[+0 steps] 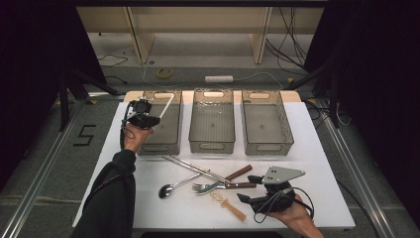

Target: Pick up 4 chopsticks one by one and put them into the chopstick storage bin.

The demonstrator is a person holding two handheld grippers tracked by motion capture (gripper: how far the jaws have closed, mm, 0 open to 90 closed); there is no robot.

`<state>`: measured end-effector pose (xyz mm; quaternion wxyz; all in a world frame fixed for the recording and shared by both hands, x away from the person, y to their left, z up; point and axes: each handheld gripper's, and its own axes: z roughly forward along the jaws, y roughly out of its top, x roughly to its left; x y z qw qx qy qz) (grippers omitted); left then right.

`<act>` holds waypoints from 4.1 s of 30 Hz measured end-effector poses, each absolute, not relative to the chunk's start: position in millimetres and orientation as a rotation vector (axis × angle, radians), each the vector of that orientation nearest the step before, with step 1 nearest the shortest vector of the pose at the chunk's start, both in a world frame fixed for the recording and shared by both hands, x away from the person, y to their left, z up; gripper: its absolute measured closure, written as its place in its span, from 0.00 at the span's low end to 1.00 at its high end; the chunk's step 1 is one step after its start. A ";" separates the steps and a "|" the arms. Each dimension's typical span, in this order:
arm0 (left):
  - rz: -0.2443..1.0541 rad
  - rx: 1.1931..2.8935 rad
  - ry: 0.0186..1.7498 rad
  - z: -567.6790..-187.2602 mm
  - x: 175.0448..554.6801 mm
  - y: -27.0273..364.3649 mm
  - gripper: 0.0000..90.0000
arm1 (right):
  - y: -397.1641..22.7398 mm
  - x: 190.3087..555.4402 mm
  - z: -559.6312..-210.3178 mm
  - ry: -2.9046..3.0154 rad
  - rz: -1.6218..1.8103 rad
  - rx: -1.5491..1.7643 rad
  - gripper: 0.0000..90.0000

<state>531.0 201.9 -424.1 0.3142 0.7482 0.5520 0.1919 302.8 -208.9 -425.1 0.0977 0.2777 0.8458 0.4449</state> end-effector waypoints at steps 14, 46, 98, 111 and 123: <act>0.383 2.045 1.120 -392.2 476.6 178.7 0.43 | -211.3 303.7 -423.6 2.492 1.338 0.824 0.35; 0.322 1.959 0.924 -405.4 356.5 155.8 0.23 | -169.7 367.4 -421.6 2.575 1.119 0.828 0.45; 0.358 1.884 0.943 -417.7 337.9 169.1 0.20 | -122.2 415.5 -461.3 2.872 0.838 0.752 0.75; 0.359 1.891 0.939 -417.5 337.6 168.7 0.20 | -111.5 415.5 -467.6 2.907 0.792 0.763 0.85; 0.366 1.894 0.938 -417.6 337.7 168.6 0.20 | -107.5 413.6 -469.7 2.922 0.770 0.762 0.94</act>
